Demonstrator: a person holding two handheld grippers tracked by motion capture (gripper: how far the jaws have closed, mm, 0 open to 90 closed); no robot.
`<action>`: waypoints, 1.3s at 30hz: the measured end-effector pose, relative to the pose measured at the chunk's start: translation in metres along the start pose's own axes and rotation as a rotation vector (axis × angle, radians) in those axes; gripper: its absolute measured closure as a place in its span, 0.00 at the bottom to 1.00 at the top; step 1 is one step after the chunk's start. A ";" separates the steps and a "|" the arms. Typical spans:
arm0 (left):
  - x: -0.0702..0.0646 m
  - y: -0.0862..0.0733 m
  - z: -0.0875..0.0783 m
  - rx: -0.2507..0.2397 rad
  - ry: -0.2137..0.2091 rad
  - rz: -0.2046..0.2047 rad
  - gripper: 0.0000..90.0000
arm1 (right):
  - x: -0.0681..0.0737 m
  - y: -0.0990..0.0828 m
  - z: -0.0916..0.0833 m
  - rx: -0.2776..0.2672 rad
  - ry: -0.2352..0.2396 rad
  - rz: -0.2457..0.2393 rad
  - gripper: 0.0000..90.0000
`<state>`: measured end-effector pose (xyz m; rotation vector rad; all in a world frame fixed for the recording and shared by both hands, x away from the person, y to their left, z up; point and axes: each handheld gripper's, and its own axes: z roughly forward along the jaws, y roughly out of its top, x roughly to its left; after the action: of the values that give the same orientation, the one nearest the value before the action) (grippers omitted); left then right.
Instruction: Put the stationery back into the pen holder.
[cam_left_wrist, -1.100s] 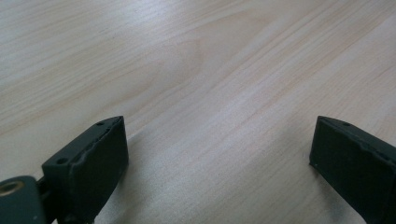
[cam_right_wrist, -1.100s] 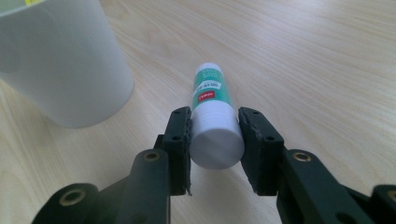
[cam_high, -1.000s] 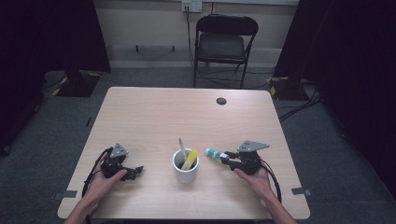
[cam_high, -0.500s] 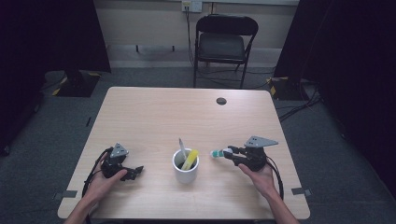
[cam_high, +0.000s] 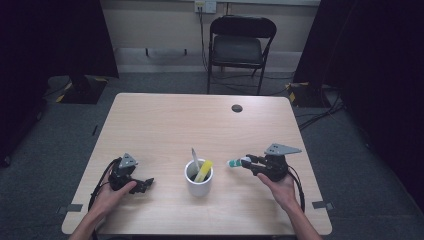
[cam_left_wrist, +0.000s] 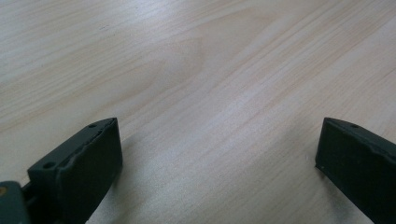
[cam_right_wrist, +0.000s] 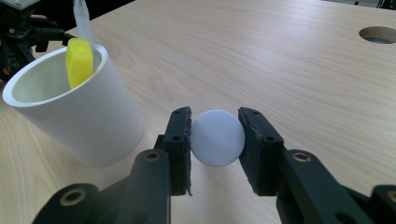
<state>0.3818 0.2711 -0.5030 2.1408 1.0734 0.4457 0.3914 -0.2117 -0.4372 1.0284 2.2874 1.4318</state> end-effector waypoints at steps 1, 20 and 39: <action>0.000 0.000 0.000 0.000 0.000 -0.001 0.00 | 0.001 0.001 0.000 0.001 0.000 -0.001 0.73; 0.000 0.000 0.000 0.001 0.005 -0.002 0.00 | 0.016 0.026 -0.021 -0.054 0.015 -0.015 0.73; 0.000 0.000 0.000 -0.001 0.005 -0.004 0.00 | 0.055 0.060 -0.042 -0.130 0.125 -0.105 0.73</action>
<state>0.3818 0.2707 -0.5030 2.1374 1.0799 0.4492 0.3548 -0.1874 -0.3570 0.7904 2.2602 1.6187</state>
